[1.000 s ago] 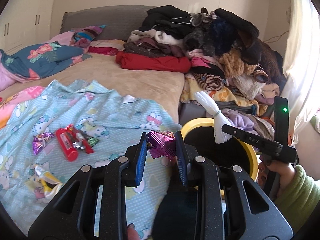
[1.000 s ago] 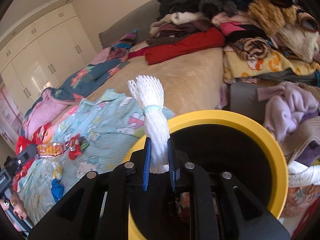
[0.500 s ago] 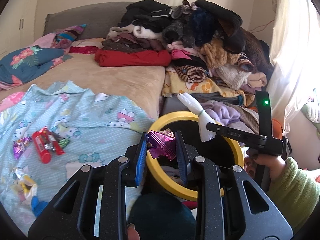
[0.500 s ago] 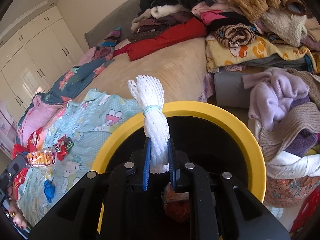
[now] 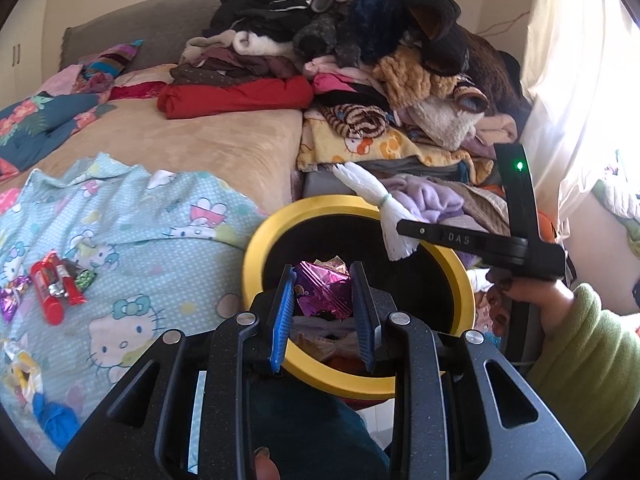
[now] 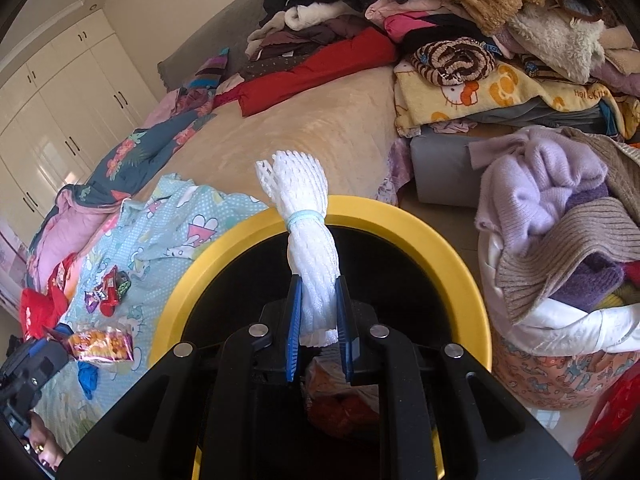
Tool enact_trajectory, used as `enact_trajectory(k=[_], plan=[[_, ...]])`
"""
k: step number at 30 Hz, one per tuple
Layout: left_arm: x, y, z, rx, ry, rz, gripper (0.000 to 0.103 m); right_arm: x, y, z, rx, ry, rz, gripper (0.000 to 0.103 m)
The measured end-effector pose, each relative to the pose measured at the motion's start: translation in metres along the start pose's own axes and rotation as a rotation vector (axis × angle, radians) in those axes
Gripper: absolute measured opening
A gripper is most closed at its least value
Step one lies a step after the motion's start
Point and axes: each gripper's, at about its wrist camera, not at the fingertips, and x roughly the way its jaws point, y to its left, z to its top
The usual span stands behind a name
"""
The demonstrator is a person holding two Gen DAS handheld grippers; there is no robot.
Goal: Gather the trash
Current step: 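Carry both held items over the yellow-rimmed bin and open both tools, then move both empty tools back over the trash on the bed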
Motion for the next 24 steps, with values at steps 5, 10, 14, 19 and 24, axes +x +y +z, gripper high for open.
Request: enact_trajectory(k=[5,10,14,19,24], plan=[[0.016,-0.007,-0.003,0.005,0.033,-0.019,0.021,-0.003,-0.005,0.001,-0.027,0.015,0.006,0.016],[0.025,-0.010,-0.005,0.009,0.053,-0.031,0.022,-0.005,-0.006,0.001,-0.054,0.031,0.016,0.018],[0.026,-0.011,-0.006,0.013,0.049,-0.037,0.048,-0.005,-0.010,0.001,-0.024,0.018,0.019,0.036],[0.022,-0.004,-0.005,-0.015,0.037,-0.023,0.089,-0.006,-0.010,0.001,-0.006,-0.003,0.013,0.055],[0.015,0.006,-0.005,-0.044,0.023,0.013,0.092,-0.008,-0.003,0.002,0.003,-0.032,0.016,0.068]])
